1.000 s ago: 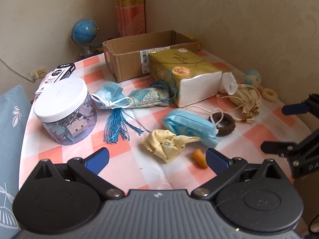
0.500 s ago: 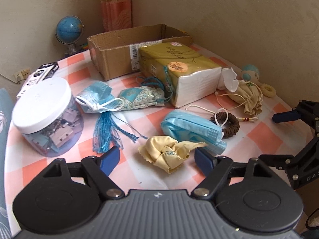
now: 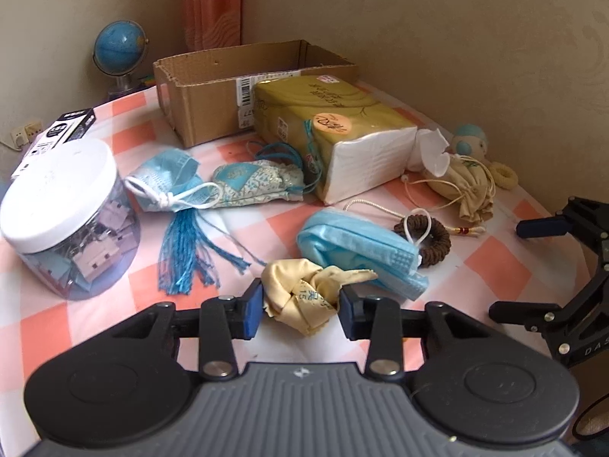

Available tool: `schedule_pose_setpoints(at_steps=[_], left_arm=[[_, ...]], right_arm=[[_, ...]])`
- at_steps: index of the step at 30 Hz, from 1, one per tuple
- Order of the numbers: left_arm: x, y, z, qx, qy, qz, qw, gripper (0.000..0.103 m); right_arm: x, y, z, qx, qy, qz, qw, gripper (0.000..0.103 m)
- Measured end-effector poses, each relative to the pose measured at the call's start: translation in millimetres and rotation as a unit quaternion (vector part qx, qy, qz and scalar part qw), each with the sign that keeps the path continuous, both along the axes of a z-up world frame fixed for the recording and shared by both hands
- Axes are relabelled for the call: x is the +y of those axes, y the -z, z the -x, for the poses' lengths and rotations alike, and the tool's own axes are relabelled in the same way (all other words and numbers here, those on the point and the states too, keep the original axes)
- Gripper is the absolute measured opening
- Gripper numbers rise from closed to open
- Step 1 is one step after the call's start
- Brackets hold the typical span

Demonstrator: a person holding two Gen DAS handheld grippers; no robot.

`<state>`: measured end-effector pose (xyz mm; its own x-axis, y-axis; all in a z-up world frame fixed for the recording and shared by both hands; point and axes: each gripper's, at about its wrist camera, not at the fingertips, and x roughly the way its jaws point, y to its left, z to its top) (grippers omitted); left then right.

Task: Organize soft objects
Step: 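Close the right gripper on the beige drawstring pouch while the left gripper holds the yellow cloth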

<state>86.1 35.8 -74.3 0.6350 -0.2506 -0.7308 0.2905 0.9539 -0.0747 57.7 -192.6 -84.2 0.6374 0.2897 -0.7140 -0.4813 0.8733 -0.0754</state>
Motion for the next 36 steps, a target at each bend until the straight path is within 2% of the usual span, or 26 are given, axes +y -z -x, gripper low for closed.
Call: schedule_pose_setpoints(at_steps=[5, 10, 17, 24, 30, 32, 34, 36], left_arm=[[4.9, -4.5, 8.4, -0.001, -0.007, 0.002, 1.0, 0.038], [5.9, -6.1, 10.5, -0.002, -0.009, 0.005, 0.9999, 0.038], [6.9, -5.4, 9.7, -0.002, -0.012, 0.01, 0.9999, 0.038], [7.9, -4.4, 9.1, 0.001, -0.01, 0.012, 0.9999, 0.038], [7.4, -4.6, 6.7, 0.001, -0.008, 0.008, 0.9999, 0.038], [7.7, -4.8, 6.3, 0.0, -0.008, 0.01, 0.9999, 0.038], [7.9, -4.9, 5.7, 0.0, -0.008, 0.01, 0.9999, 0.038], [7.9, -4.3, 5.1, 0.001, -0.008, 0.008, 0.9999, 0.038]], right_arm=[[-2.9, -16.8, -10.0, -0.019, -0.007, -0.006, 1.0, 0.103], [2.4, -29.0, -40.9, -0.043, -0.013, 0.002, 0.999, 0.103], [7.0, -17.7, -89.3, -0.007, -0.004, -0.002, 1.0, 0.103], [4.6, -12.9, -80.1, 0.044, -0.028, -0.021, 0.998, 0.103], [5.4, -19.3, -81.0, 0.021, -0.018, 0.0, 1.0, 0.103], [5.0, -18.1, -87.0, 0.022, -0.008, 0.003, 1.0, 0.098], [4.2, -15.9, -90.4, 0.028, -0.002, 0.008, 1.0, 0.087], [4.9, -14.3, -89.9, 0.03, 0.002, 0.014, 0.999, 0.083]])
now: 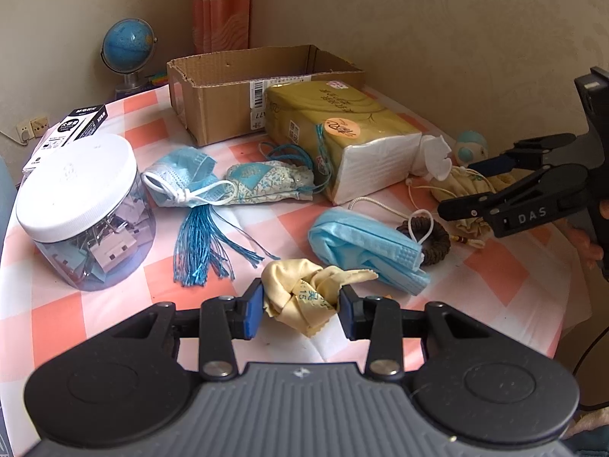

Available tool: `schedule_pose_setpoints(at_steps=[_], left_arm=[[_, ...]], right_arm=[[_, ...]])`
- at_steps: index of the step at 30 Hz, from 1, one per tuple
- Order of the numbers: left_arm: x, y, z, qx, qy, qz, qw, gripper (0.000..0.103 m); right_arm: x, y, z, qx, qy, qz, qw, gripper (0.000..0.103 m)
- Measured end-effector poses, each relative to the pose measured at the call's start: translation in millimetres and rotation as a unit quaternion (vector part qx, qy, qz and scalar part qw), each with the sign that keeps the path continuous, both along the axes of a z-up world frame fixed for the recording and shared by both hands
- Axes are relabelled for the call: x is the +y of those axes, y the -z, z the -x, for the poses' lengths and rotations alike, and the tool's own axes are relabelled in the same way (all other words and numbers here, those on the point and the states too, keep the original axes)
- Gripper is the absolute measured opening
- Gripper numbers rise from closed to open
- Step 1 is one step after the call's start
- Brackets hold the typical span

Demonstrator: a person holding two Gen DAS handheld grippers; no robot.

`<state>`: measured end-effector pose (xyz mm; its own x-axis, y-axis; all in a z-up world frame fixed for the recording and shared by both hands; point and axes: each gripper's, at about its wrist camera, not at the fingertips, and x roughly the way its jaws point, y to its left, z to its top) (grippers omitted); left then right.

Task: Organize soft objects
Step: 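Close the right gripper on the beige drawstring pouch while the left gripper holds the yellow cloth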

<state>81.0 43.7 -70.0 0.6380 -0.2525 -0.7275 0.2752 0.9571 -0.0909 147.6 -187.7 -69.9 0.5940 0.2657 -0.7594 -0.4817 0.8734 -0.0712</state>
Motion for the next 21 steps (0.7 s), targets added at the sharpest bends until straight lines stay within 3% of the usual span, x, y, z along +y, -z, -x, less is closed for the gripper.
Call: schedule_pose_setpoints(at_steps=[5, 21], left_arm=[[-0.1, -0.8, -0.3, 0.003, 0.004, -0.003, 1.0, 0.038], [3.3, -28.5, 19.8, -0.011, 0.024, -0.019, 0.9995, 0.038]], right_arm=[[0.0, -0.8, 7.9, 0.003, 0.009, 0.005, 1.0, 0.062], [-17.1, -50.2, 52.6, -0.035, 0.024, 0.011, 0.999, 0.051]])
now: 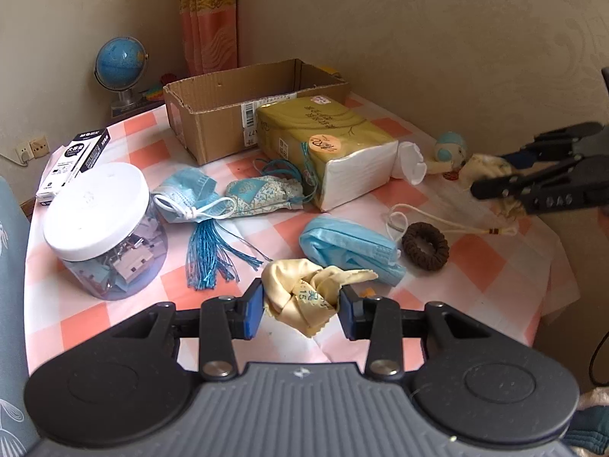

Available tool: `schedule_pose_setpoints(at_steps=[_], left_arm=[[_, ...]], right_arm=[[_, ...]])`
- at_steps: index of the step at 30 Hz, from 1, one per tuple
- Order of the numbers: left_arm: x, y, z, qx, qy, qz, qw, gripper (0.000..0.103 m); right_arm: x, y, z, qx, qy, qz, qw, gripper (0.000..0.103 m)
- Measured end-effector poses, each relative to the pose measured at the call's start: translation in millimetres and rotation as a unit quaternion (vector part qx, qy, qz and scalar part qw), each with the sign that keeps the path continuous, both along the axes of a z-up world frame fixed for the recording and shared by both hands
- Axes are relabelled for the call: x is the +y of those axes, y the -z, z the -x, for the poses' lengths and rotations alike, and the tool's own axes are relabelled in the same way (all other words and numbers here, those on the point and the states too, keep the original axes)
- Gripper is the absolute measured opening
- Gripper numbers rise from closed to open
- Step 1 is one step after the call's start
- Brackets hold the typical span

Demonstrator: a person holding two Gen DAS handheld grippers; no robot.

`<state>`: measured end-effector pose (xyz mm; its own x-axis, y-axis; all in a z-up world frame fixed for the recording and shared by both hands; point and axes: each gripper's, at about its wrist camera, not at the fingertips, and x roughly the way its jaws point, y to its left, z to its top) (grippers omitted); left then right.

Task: Organize soft objects
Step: 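Lift the pouch with the right gripper and drop it into the cardboard box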

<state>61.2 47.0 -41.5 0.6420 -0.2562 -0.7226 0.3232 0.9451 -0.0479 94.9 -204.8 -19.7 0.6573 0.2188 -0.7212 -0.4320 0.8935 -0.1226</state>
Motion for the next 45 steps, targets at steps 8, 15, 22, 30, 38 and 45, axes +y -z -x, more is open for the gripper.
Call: schedule_pose_setpoints(at_steps=[8, 15, 22, 30, 38, 45], left_arm=[[1.1, -7.5, 9.1, -0.007, 0.008, -0.005, 0.9999, 0.038], [5.4, -15.0, 9.2, -0.016, 0.014, -0.006, 0.9998, 0.038], [9.9, -17.5, 1.0, -0.02, 0.019, -0.006, 0.9996, 0.038], [18.6, -16.9, -11.2, -0.021, 0.013, 0.001, 0.9997, 0.038], [34.2, -12.3, -17.9, -0.016, -0.016, 0.006, 0.9997, 0.038], [43.0, -5.5, -20.5, -0.004, -0.035, 0.007, 0.9994, 0.038]], right_arm=[[1.4, -32.4, -0.5, -0.03, 0.001, 0.012, 0.999, 0.051], [6.0, -74.7, -22.8, -0.056, 0.009, 0.003, 0.998, 0.051], [27.0, -112.0, -64.6, -0.067, 0.011, -0.006, 0.998, 0.051], [73.6, -147.9, -134.1, -0.05, 0.018, -0.052, 0.997, 0.051], [123.9, -154.2, -213.2, 0.003, 0.076, -0.126, 0.989, 0.051], [144.5, -113.8, -256.2, 0.051, 0.15, -0.127, 0.979, 0.051]])
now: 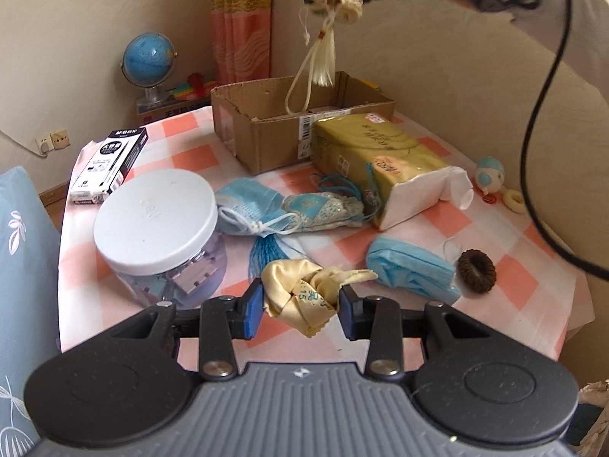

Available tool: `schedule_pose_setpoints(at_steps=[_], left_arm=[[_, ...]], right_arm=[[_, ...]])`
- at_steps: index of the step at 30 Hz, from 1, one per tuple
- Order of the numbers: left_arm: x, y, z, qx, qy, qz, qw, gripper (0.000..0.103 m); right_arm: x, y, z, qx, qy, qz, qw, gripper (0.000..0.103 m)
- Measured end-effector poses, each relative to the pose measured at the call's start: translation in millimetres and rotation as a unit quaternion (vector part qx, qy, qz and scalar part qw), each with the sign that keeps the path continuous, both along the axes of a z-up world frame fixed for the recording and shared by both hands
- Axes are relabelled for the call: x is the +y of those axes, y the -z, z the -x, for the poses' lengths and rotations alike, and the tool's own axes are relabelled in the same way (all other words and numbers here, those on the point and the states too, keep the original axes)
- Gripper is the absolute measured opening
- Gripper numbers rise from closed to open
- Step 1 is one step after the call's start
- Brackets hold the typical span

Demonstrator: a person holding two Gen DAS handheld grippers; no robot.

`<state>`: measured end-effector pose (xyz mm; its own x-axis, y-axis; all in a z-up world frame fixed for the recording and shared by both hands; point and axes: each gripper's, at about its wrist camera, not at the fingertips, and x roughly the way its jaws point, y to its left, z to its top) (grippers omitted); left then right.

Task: Organize soft objects
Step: 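Lift the pouch with the right gripper and drop it into the cardboard box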

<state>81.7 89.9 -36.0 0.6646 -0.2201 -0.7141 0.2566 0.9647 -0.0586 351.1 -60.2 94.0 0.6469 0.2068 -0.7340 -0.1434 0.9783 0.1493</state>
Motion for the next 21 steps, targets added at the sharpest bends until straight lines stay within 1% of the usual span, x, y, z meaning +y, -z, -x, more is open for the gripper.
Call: schedule_pose_setpoints(at_steps=[3, 6, 8, 11, 17, 21], left_arm=[[1.4, 0.8, -0.9, 0.002, -0.001, -0.001, 1.0, 0.038], [2.2, 1.4, -2.1, 0.004, -0.001, -0.001, 1.0, 0.038], [1.4, 1.5, -3.4, 0.005, -0.002, -0.003, 1.0, 0.038], [0.8, 1.4, -4.6, 0.006, -0.002, -0.004, 1.0, 0.038], [-3.3, -1.4, -7.9, 0.008, 0.006, -0.008, 0.9999, 0.038], [-8.6, -7.1, -10.1, 0.005, 0.013, -0.01, 0.9999, 0.038]], right_arm=[[-2.3, 23.1, -12.5, 0.023, 0.028, 0.01, 0.999, 0.051], [-4.2, 38.7, -20.9, 0.027, 0.042, 0.026, 0.998, 0.055], [-7.2, 43.5, -20.3, 0.02, 0.044, 0.036, 0.998, 0.079], [-13.4, 48.0, -14.7, 0.013, 0.032, 0.042, 0.998, 0.091], [-30.1, 55.2, 8.9, 0.003, 0.015, 0.058, 0.998, 0.099], [-44.2, 59.5, 29.9, 0.003, -0.005, 0.049, 0.999, 0.099]])
